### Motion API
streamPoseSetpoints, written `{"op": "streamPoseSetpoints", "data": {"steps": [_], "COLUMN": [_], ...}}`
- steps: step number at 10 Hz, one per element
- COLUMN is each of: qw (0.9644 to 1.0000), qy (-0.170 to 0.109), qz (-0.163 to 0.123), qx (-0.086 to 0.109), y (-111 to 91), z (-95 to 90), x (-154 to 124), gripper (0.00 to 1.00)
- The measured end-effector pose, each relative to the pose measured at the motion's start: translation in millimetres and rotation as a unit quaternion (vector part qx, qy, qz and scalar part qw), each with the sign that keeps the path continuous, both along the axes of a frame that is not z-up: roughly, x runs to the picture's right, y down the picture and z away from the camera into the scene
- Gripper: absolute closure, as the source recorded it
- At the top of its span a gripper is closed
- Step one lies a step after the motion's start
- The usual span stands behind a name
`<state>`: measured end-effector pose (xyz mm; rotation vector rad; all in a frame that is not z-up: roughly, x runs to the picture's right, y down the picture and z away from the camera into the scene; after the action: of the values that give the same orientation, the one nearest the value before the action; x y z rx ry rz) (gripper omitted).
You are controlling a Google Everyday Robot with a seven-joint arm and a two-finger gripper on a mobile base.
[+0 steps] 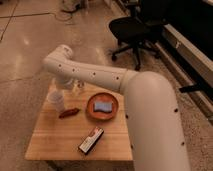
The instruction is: Pick up the ceramic cup
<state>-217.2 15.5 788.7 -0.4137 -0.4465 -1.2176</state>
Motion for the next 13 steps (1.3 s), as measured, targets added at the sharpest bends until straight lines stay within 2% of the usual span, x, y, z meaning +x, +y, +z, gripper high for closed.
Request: {"op": "streamPoseSetpoints", "data": {"steps": [5, 13], "qw": [0.9997, 0.9986], "qy": [-0.008, -0.011], "qz": [-0.016, -0.045], "qx": [-0.014, -0.023], "y": [18, 54], "z": [29.2, 72.9], "x": [-29, -53], "gripper": [0.35, 0.35]}}
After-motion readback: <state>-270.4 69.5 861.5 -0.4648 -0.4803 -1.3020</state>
